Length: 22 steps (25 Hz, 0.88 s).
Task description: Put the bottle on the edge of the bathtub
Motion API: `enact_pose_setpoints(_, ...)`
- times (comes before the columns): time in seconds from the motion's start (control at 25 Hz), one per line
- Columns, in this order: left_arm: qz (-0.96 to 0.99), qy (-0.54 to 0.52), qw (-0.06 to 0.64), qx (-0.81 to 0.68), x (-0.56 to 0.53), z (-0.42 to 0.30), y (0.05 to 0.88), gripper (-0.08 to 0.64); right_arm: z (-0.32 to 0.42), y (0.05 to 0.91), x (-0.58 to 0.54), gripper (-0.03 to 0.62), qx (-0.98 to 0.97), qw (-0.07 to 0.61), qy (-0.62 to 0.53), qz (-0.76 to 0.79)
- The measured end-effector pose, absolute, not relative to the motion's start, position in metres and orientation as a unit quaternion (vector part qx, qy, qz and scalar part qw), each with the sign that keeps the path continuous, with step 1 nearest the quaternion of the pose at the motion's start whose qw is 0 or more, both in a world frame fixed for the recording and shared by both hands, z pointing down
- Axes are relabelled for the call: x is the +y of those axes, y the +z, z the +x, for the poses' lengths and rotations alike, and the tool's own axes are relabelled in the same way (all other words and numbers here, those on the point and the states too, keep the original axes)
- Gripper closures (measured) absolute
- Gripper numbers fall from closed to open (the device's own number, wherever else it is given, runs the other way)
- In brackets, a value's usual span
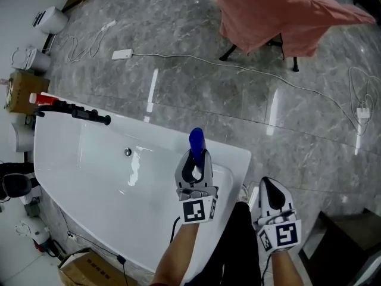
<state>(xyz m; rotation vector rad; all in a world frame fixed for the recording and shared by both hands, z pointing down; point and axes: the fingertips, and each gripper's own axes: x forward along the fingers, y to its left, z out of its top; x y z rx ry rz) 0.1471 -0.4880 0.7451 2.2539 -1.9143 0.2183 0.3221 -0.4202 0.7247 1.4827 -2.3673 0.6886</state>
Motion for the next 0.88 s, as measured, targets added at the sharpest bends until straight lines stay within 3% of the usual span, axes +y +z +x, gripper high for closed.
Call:
enact_pose_setpoints(0.32, 0.761, 0.040, 0.036, -0.646, -0.527, 0.153, 0.716, 0.420, 0.325, 0.722, -0.419, 0.596, -0.814, 0.131, 0.237, 0.515)
enact_pose_setpoints(0.88, 0.749, 0.029, 0.044, -0.661, -0.514, 0.147, 0.730, 0.420, 0.320, 0.725, -0.420, 0.596, -0.816, 0.131, 0.238, 0.510)
